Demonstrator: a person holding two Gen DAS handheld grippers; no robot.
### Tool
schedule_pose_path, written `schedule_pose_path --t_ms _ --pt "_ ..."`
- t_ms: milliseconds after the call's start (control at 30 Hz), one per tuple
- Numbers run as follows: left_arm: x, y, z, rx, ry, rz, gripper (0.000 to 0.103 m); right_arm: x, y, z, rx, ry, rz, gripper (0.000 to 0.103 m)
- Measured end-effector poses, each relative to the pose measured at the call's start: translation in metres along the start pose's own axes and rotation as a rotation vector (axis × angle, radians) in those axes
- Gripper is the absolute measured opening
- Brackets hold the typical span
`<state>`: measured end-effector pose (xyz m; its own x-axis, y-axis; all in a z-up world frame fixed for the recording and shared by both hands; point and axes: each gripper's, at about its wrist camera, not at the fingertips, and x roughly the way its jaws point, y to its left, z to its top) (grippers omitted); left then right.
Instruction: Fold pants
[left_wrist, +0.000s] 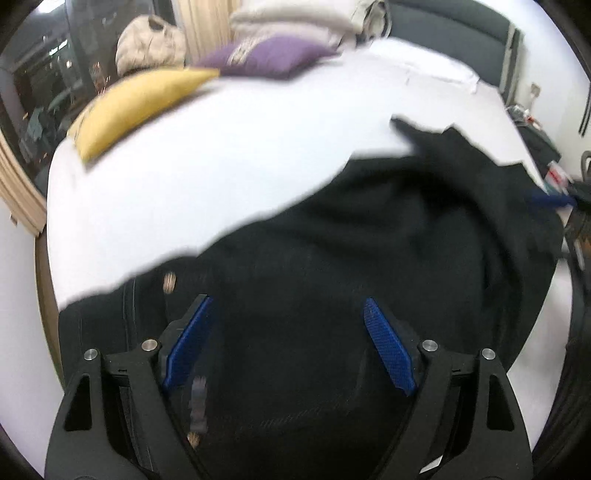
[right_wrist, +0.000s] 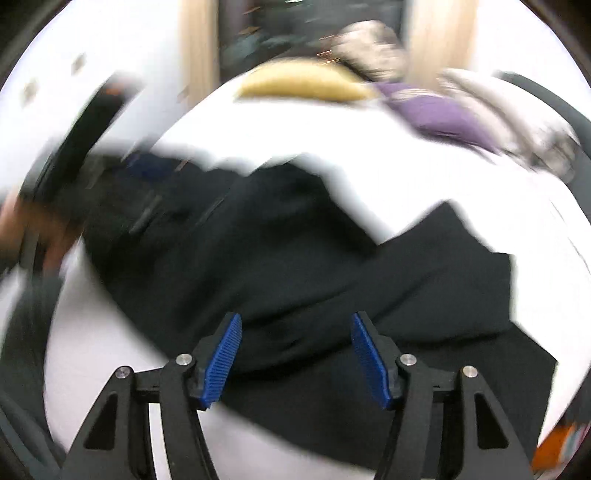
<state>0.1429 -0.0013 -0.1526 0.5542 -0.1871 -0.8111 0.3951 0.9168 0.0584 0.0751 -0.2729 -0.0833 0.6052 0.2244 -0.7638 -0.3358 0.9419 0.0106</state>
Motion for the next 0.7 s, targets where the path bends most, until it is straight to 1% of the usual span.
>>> schedule_pose_path --t_ms 67,100,133,167,233,267,300,333,433,500,567,633,700 --pt "0.016 -0.007 0.013 -0.01 0.012 0.01 0.083 0.01 -0.043 0.034 0.104 0.002 -0.051 0.066" --pt "0.021 -0.005 0.015 -0.02 0.016 0.008 0.083 0.016 -0.058 0.047 0.141 0.015 -0.07 0.066" --pt "0.03 -0.006 0.02 -0.044 0.023 -0.018 0.083 0.029 -0.076 0.065 0.172 0.052 -0.084 0.066" --pt "0.035 -0.015 0.023 -0.054 0.028 -0.032 0.083 0.036 -0.082 0.071 0.186 0.078 -0.09 0.066" --pt "0.053 -0.026 0.03 -0.051 0.05 -0.043 0.083 0.06 -0.103 0.097 0.232 0.134 -0.129 0.066" --pt "0.062 -0.029 0.03 -0.047 0.057 -0.038 0.083 0.071 -0.105 0.106 0.251 0.16 -0.118 0.067" --pt "0.067 -0.029 0.029 -0.049 0.063 -0.036 0.083 0.086 -0.114 0.116 0.287 0.206 -0.124 0.067" --pt "0.073 -0.029 0.028 -0.055 0.07 -0.034 0.083 0.096 -0.122 0.123 0.323 0.237 -0.163 0.067" --pt "0.077 -0.024 0.016 -0.074 0.043 -0.042 0.083 0.116 -0.128 0.132 0.36 0.294 -0.192 0.067" --pt "0.07 -0.017 0.006 -0.081 0.025 -0.046 0.083 0.131 -0.126 0.136 0.364 0.332 -0.21 0.067" --pt "0.071 -0.016 0.004 -0.084 0.014 -0.044 0.083 0.152 -0.133 0.139 0.366 0.387 -0.246 0.067" --pt "0.072 -0.017 0.002 -0.082 0.008 -0.04 0.083 0.169 -0.13 0.141 0.363 0.435 -0.292 0.067" --pt "0.069 -0.016 -0.001 -0.082 0.001 -0.037 0.083 0.183 -0.125 0.143 0.324 0.472 -0.357 0.067"
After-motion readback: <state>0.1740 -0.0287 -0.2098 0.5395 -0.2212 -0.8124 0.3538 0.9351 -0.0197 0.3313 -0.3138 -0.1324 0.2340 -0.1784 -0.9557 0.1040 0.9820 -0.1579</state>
